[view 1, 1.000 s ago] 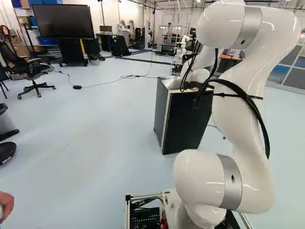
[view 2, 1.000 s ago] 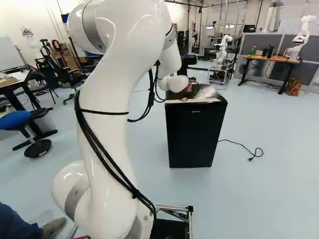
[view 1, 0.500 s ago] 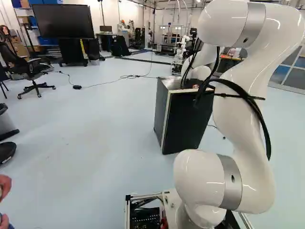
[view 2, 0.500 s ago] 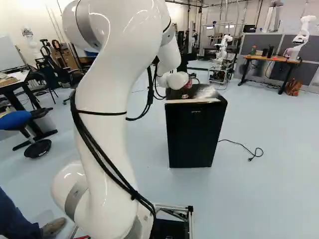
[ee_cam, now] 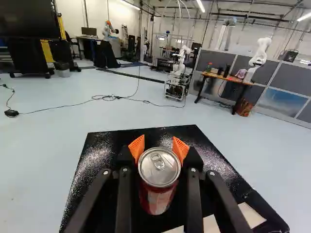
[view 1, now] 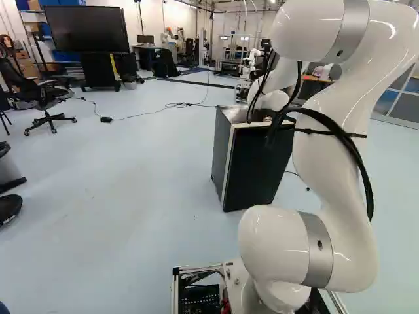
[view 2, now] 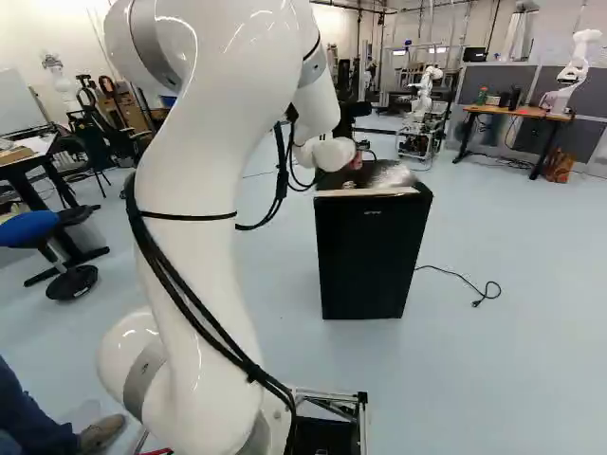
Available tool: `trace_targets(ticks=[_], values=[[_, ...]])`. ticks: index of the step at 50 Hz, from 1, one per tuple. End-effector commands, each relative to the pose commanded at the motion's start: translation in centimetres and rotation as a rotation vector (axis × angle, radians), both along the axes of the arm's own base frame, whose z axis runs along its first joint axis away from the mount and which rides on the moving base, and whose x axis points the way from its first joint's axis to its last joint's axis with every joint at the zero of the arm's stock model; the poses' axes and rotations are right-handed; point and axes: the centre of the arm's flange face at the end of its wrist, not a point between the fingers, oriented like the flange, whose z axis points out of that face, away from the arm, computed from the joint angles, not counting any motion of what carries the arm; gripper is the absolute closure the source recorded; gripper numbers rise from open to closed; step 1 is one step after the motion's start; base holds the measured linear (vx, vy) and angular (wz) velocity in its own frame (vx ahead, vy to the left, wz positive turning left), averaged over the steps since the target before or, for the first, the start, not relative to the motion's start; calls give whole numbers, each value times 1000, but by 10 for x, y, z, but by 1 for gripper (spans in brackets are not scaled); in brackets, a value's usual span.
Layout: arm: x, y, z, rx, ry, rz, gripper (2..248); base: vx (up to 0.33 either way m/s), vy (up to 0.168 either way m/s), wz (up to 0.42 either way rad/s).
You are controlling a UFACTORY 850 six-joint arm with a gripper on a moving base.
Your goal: Grab a drink from the fridge
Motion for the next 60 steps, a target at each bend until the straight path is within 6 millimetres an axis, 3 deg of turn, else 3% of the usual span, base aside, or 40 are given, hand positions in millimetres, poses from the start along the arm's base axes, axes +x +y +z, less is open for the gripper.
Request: trace_targets(ticks=[32, 60], values=[[-46, 48, -5, 28, 18, 35, 152, 0, 0, 0], [-121, 108, -20, 64, 46, 82, 152, 0, 0, 0]])
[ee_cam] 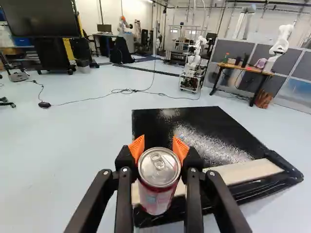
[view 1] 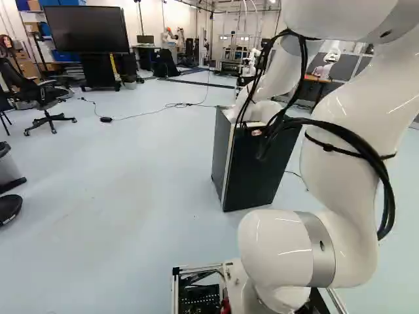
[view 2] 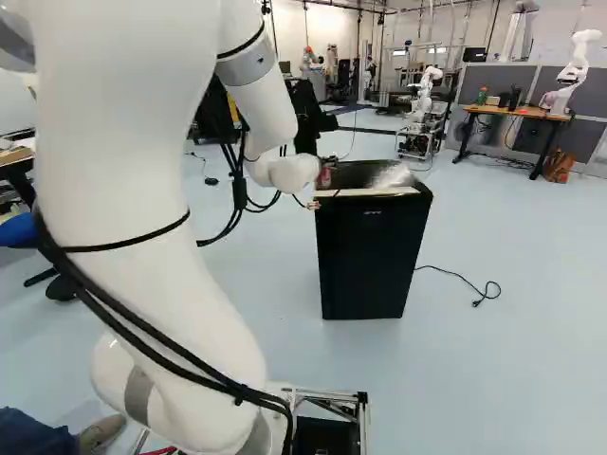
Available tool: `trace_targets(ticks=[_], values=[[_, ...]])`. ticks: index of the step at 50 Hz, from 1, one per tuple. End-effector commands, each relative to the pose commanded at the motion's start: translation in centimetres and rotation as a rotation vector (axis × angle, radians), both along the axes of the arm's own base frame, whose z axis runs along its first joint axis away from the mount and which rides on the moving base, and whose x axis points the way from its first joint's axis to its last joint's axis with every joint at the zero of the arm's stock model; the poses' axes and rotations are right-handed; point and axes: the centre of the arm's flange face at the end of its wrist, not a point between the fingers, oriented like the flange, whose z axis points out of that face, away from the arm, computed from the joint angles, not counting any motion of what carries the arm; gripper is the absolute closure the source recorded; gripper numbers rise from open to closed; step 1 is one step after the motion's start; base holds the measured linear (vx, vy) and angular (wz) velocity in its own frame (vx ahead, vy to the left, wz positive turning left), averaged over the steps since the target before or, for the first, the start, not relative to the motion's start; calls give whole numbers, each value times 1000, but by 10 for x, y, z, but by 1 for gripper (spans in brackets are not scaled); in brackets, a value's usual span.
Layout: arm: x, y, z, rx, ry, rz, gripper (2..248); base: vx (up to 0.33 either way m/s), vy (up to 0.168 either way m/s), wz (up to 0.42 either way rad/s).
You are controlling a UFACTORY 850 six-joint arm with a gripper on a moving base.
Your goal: Grab a drink from the fridge
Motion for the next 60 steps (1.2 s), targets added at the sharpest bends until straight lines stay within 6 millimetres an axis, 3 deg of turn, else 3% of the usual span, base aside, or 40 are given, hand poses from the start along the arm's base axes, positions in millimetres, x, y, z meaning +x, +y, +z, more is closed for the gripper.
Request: trace_targets(ticks=[27, 60], values=[[-93, 50, -28, 31, 35, 49, 152, 0, 0, 0], [-175, 79, -60, 51, 66, 86, 152, 0, 0, 0]])
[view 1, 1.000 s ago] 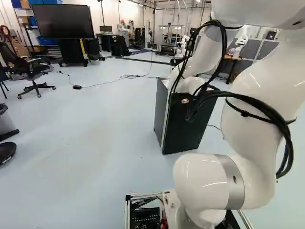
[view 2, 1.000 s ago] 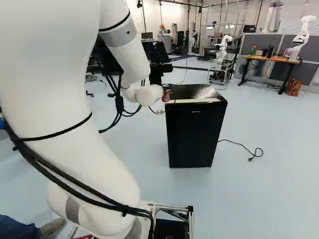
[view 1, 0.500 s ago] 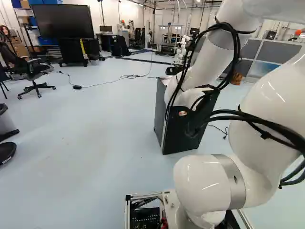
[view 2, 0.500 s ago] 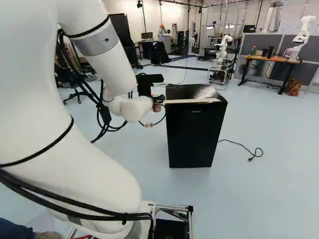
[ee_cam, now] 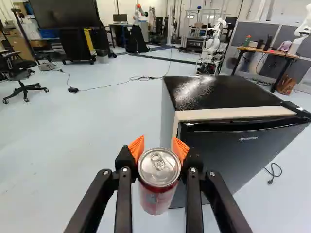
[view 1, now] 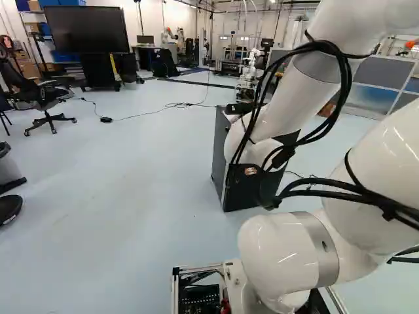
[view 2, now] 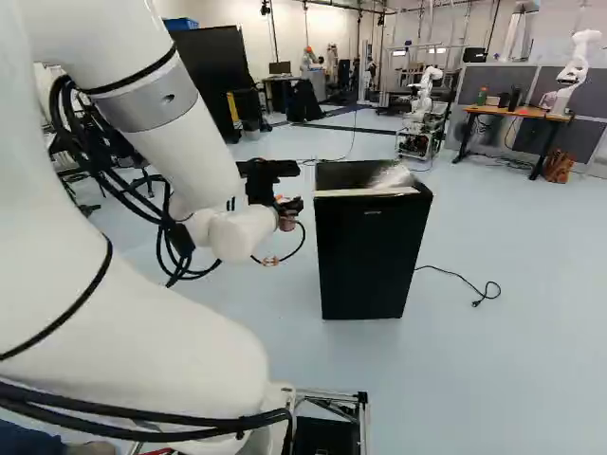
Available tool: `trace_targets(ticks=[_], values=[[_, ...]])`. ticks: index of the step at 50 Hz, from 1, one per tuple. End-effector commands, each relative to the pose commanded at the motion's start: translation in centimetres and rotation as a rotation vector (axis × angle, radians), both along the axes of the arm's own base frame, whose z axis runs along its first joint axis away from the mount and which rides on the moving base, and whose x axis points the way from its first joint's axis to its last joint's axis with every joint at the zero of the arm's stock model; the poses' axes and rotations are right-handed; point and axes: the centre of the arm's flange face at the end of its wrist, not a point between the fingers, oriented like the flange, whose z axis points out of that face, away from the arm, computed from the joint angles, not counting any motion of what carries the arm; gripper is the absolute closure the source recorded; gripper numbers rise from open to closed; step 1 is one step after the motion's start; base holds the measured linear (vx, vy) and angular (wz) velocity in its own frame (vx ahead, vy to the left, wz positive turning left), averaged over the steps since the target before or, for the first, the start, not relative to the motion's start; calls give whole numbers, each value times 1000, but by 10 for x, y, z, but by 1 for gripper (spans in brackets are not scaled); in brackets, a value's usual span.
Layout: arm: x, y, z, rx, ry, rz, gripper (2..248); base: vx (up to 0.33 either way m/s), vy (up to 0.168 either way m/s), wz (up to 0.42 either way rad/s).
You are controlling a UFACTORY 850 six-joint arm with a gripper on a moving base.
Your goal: Grab a drink from the fridge
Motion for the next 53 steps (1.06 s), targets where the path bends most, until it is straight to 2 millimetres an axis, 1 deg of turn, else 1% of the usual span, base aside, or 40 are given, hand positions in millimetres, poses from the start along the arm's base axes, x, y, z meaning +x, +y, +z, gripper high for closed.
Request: trace_targets(ticks=[13, 26, 38, 53], values=[[-20, 5, -9, 4, 8, 9, 152, 0, 0, 0], [-33, 8, -15, 6, 13, 15, 152, 0, 0, 0], [-39, 9, -18, 7, 15, 17, 152, 0, 0, 0], [-40, 10, -18, 7, 15, 18, 152, 0, 0, 0]])
